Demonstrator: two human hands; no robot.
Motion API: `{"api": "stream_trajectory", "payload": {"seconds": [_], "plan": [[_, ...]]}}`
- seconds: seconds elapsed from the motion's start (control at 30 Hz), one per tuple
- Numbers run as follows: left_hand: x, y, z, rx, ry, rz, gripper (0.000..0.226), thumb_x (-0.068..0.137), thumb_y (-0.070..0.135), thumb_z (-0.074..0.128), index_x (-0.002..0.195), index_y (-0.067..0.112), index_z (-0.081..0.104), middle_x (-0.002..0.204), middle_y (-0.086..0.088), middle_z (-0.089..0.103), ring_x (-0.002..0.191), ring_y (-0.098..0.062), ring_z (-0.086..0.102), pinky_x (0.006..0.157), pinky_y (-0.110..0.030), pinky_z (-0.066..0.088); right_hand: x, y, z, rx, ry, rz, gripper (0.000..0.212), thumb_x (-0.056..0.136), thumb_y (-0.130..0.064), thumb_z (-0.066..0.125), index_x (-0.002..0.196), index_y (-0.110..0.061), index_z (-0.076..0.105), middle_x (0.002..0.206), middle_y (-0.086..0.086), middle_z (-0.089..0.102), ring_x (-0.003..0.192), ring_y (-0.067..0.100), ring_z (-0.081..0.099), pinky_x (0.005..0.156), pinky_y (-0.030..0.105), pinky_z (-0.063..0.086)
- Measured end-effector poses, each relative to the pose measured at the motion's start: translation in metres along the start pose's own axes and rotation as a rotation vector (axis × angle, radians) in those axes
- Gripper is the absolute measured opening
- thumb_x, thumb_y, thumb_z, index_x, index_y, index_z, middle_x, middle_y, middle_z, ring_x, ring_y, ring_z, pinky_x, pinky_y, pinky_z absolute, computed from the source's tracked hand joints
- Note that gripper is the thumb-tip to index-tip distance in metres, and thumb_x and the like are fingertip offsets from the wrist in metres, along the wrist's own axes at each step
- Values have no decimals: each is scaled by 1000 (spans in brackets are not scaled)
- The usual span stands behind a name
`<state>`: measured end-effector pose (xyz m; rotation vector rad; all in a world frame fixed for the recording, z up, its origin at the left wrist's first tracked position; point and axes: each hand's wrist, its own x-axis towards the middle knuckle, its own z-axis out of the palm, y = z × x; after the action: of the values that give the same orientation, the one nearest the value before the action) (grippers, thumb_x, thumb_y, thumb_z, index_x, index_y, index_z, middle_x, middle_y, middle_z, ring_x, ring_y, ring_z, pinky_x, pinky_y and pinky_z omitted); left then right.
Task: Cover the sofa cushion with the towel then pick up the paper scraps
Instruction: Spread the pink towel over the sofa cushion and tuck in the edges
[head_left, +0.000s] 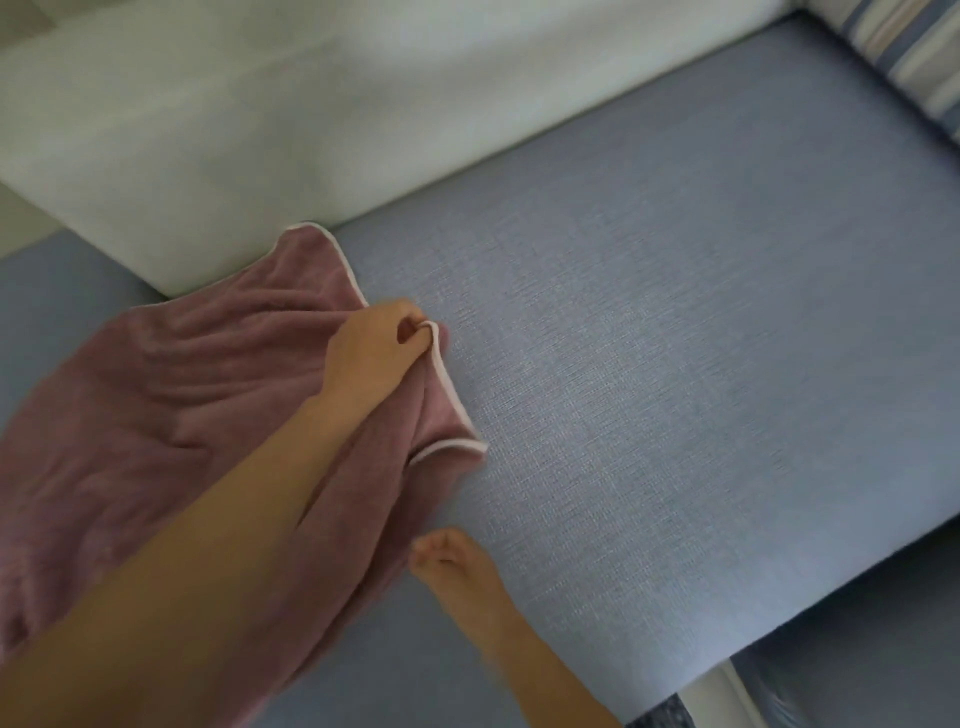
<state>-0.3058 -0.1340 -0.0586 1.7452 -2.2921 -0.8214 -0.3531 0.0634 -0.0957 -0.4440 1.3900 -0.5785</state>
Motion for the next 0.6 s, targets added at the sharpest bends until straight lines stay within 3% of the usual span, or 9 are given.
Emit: {"api": "stream_trajectory", "payload": {"seconds": [0.07,0.1,0.23,0.3,0.33,0.4,0.47,0.5,0.6], "plan": [[5,17,1,-8,-9,26,14,88,27,55,89,16,62,85,4,56,82,-14,50,75,-30,37,5,-10,-9,201,-19,16,37,89,-16,57,122,-21,41,104,-3,55,86,-2,54,72,4,42],[6,23,3,-25,-15,43,13,88,27,55,87,16,62,83,5,56,81,-15,50,75,-30,37,9,-15,-13,274,8,19,43,89,-19,58,124,-24,34,102,-6,56,94,5,55,77,10,43],[10,43,8,-63,-27,65,12,86,33,56,80,22,57,81,6,56,81,-15,52,73,-30,38,29,-41,-29,520,111,78,22,88,-30,58,107,-26,47,98,-5,61,91,14,59,69,20,49],[11,50,9,-65,-32,66,15,85,37,57,79,24,54,75,8,53,79,-15,52,70,-29,37,40,-47,-38,542,184,89,11,88,-25,60,84,-21,51,86,2,59,75,13,57,62,21,45],[12,52,9,-43,-33,58,17,85,41,56,80,24,55,73,9,52,77,-15,51,69,-28,36,44,-53,-43,522,233,86,16,87,-21,61,75,-18,50,77,5,56,66,14,54,58,22,44],[16,54,7,44,-51,23,27,82,51,54,79,24,55,74,8,52,76,-15,49,67,-28,34,55,-58,-53,394,407,99,15,84,-19,64,85,-6,56,78,10,58,67,20,59,61,31,50],[20,51,6,136,-71,-30,37,79,61,49,75,25,51,78,5,54,76,-16,49,67,-29,33,63,-62,-67,198,575,146,49,84,-21,63,124,-4,41,108,14,59,97,30,61,82,38,49],[21,49,6,171,-77,-57,41,79,64,47,75,24,51,82,4,55,77,-17,50,68,-29,33,64,-62,-73,93,607,154,58,86,-22,61,133,-8,31,120,13,54,108,30,58,85,37,46],[27,41,10,214,-107,-127,53,81,67,40,87,18,58,93,-1,58,87,-23,56,70,-31,35,69,-60,-81,-408,545,52,35,88,-24,56,120,-12,48,122,11,49,107,30,55,76,33,43]]}}
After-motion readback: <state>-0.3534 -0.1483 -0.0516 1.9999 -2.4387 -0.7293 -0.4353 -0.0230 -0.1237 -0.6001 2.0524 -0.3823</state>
